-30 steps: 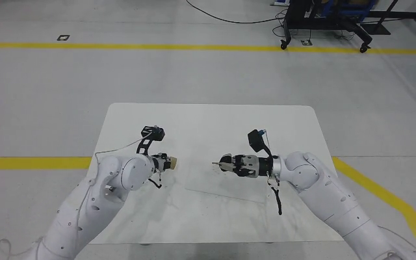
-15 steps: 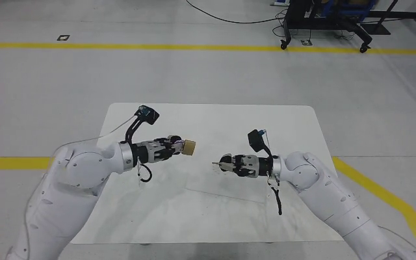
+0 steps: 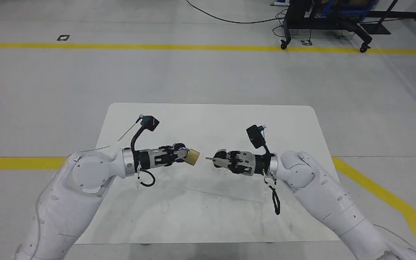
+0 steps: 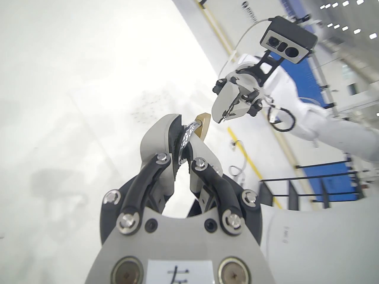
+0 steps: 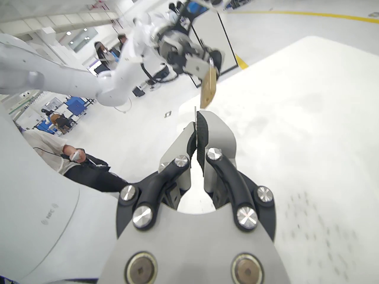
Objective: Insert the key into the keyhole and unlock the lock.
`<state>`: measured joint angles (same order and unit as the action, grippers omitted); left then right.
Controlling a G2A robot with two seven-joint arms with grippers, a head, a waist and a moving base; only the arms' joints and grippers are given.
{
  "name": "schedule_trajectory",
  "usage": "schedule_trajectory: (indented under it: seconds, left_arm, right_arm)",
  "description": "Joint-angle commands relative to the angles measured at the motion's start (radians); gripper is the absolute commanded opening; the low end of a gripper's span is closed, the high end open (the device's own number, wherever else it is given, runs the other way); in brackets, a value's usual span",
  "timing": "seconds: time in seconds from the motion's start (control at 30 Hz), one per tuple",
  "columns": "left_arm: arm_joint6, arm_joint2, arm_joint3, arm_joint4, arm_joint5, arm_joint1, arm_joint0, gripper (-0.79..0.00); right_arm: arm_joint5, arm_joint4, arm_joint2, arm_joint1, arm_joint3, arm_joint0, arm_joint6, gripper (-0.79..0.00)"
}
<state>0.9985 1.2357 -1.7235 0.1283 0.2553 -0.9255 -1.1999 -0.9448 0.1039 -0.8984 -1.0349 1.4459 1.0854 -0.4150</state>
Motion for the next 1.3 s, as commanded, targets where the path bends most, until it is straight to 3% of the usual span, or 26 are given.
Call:
schedule_trajectory:
  seconds: [0.0, 0.27, 0.6, 0.83, 1.0, 1.13, 1.27]
  left_arm:
    - [0.055, -0.006, 0.042, 0.098, 0.01, -0.002, 0.022, -0.785]
    - [0.12, -0.046, 0.082, 0.127, -0.013, -0.01, 0.083, -0.785]
    - [0.103, -0.053, 0.11, 0.164, -0.03, -0.015, 0.098, -0.785]
    - [0.056, -0.037, 0.039, 0.029, -0.083, -0.006, 0.078, -0.785]
    - [-0.007, -0.056, -0.055, -0.156, -0.194, -0.002, 0.048, -0.785]
    - [0.041, -0.071, -0.017, -0.012, -0.223, -0.011, 0.071, -0.785]
    - [0.162, -0.112, 0.11, 0.192, -0.263, -0.029, 0.157, -0.785]
  right_arm:
    - [0.003, -0.018, 0.007, -0.013, -0.018, -0.02, 0.062, -0.785]
    - [0.002, -0.026, 0.097, -0.075, -0.112, -0.115, 0.155, -0.785]
    - [-0.068, -0.092, 0.207, -0.127, -0.196, -0.18, 0.065, -0.785]
    - [-0.065, -0.093, 0.144, -0.114, -0.201, -0.168, 0.069, -0.785]
    - [-0.065, -0.093, 0.144, -0.114, -0.201, -0.168, 0.069, -0.785]
    - [-0.065, -0.093, 0.144, -0.114, -0.201, -0.168, 0.069, -0.785]
    - [0.0, -0.315, 0.14, -0.103, -0.159, -0.102, 0.021, -0.785]
